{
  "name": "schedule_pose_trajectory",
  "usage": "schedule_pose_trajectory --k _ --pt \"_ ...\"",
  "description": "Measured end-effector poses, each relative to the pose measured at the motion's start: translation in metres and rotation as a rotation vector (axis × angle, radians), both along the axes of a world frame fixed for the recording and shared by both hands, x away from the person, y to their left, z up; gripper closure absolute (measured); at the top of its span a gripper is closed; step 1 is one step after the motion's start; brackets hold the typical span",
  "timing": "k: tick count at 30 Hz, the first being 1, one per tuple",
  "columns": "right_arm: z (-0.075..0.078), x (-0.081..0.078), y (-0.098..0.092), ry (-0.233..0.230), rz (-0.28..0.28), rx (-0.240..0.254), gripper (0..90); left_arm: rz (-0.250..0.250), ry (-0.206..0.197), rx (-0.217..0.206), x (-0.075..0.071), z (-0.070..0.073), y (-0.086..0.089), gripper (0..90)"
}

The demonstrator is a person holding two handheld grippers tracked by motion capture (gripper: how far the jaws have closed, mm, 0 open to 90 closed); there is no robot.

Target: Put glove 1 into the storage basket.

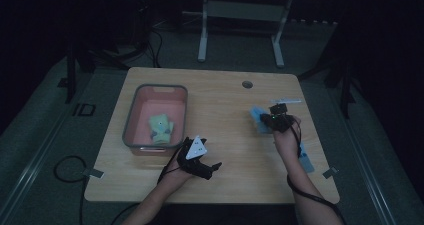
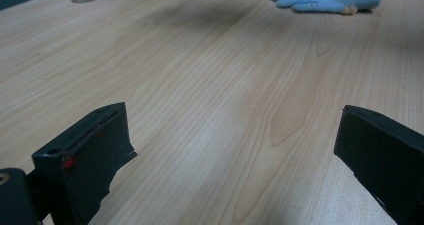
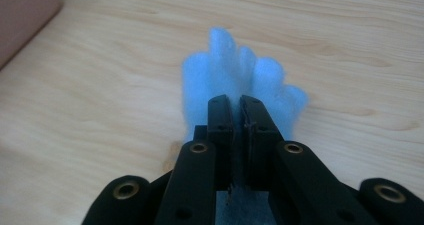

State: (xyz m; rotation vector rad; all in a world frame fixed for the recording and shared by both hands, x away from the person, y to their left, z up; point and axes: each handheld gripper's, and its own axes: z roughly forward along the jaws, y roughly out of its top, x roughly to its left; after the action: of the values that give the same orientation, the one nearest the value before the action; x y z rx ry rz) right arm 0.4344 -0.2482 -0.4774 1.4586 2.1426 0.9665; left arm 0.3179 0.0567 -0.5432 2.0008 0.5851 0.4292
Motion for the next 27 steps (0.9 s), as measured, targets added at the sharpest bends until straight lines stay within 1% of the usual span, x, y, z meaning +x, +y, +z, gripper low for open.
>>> schedule_pose_trajectory --k 1,2,3,4,5,6,8,9,11,12,13,14,15,16,19,21,23,25,26,27 --pt "0.000 -0.004 0.005 -0.005 0.004 -0.006 84.5 0.002 -0.003 0.001 0.000 0.000 0.001 1.4" --pt "-0.003 -0.010 0.015 -0.010 0.013 -0.027 84.4 0.006 0.000 -0.004 0.000 0.000 0.002 1.4" --pt "-0.003 -0.010 0.015 -0.010 0.013 -0.027 84.4 0.011 0.000 -0.009 0.000 0.001 0.003 1.4" --pt "-0.006 -0.016 0.023 -0.001 0.013 -0.028 84.5 0.010 0.002 -0.013 0.000 0.001 0.003 1.5" --pt "-0.006 -0.016 0.023 -0.001 0.013 -0.028 84.5 0.009 0.002 -0.014 0.000 0.001 0.003 1.5" --pt "-0.007 -0.018 0.028 -0.004 0.013 -0.042 84.5 0.012 0.000 -0.013 -0.001 0.001 0.003 1.5" --pt "-0.008 -0.021 0.031 -0.001 0.010 -0.039 84.5 0.010 0.000 -0.009 -0.001 0.002 0.003 1.5" --pt "-0.012 -0.029 0.041 0.001 0.001 -0.048 84.5 0.007 -0.001 -0.011 -0.002 0.002 0.003 1.5" --pt "-0.013 -0.032 0.044 0.004 0.000 -0.051 84.5 0.005 -0.006 -0.005 -0.003 0.002 0.002 1.5" --pt "-0.015 -0.034 0.048 0.003 -0.008 -0.066 84.5 0.004 -0.007 -0.007 -0.003 0.001 0.001 1.5" --pt "-0.017 -0.037 0.050 0.001 -0.019 -0.063 84.5 0.004 -0.006 -0.008 -0.003 0.001 0.001 1.5" --pt "-0.025 -0.044 0.057 0.011 -0.035 -0.061 84.5 0.002 -0.008 -0.001 -0.004 0.000 0.000 1.5" --pt "-0.025 -0.044 0.057 0.011 -0.035 -0.061 84.5 0.000 -0.009 0.003 -0.004 0.000 -0.001 1.5" --pt "-0.027 -0.046 0.059 0.012 -0.039 -0.068 84.5 -0.004 -0.014 0.013 -0.005 -0.001 -0.002 1.5" --pt "-0.038 -0.048 0.065 0.030 -0.056 -0.067 84.4 -0.011 -0.014 0.017 -0.005 -0.002 -0.004 1.5" --pt "-0.045 -0.049 0.069 0.043 -0.057 -0.060 84.2 -0.014 -0.015 0.023 -0.006 -0.002 -0.005 1.5" --pt "-0.052 -0.049 0.073 0.052 -0.058 -0.075 83.7 -0.017 -0.017 0.020 -0.007 -0.002 -0.005 1.5" --pt "-0.060 -0.048 0.072 0.068 -0.069 -0.067 82.2 -0.017 -0.018 0.019 -0.007 -0.002 -0.004 1.5" --pt "-0.064 -0.047 0.073 0.074 -0.063 -0.062 79.7 -0.017 -0.018 0.020 -0.006 -0.002 -0.004 1.5" --pt "-0.064 -0.047 0.073 0.074 -0.063 -0.062 79.7 -0.017 -0.017 0.019 -0.006 -0.002 -0.003 1.5"
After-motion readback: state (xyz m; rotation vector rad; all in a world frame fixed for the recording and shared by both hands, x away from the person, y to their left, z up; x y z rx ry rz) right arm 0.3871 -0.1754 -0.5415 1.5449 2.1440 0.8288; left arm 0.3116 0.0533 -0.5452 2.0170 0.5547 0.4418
